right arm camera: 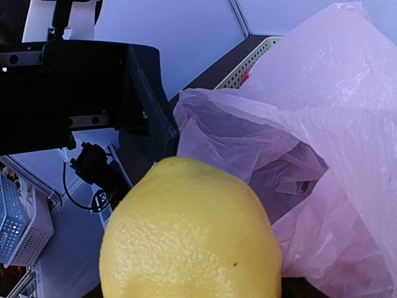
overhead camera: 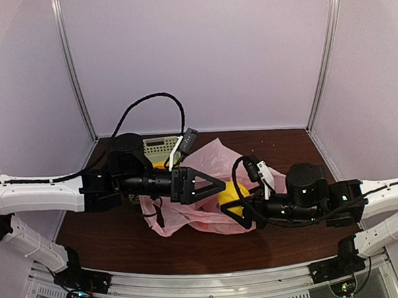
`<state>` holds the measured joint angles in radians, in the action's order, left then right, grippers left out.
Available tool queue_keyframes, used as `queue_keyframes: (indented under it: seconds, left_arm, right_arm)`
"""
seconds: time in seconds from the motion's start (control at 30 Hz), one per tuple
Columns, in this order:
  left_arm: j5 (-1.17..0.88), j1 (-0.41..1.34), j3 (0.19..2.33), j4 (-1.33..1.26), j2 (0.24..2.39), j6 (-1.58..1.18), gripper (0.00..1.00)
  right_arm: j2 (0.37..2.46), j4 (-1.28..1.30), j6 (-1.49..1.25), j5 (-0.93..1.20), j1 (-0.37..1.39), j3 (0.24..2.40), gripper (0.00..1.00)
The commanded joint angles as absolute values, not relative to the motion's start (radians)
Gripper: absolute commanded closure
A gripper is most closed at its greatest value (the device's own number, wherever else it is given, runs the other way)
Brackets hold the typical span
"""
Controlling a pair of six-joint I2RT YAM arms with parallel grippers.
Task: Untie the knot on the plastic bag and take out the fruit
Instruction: Pass from the right arm to the left
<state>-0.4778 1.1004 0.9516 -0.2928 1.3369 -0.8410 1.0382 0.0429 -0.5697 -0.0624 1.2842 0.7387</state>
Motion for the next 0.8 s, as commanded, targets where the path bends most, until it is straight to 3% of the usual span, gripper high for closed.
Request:
queue_keyframes:
  seconds: [0.0, 0.1, 0.43, 0.77]
  left_arm:
    - [-0.486, 1.108, 0.957, -0.353, 1.385, -0.921, 0.23]
    - [-0.457, 1.109, 0.954, -0.324, 1.407, -0.936, 0.25]
    - [-0.334, 1.114, 0.969, -0.194, 1.413, -0.907, 0.10]
    - [-0.410, 1.128, 1.006, -0.210, 1.470, -0.910, 0.06]
  right_arm:
    - [1.074, 0.006, -0.534, -0.035, 1.282, 0.787, 0.38]
    - [1.091, 0.003, -0.529, -0.026, 1.283, 0.797, 0.38]
    - [1.097, -0.022, -0.527, -0.018, 1.282, 0.792, 0.38]
    - [1.115, -0.025, -0.524, -0.012, 1.284, 0.798, 0.38]
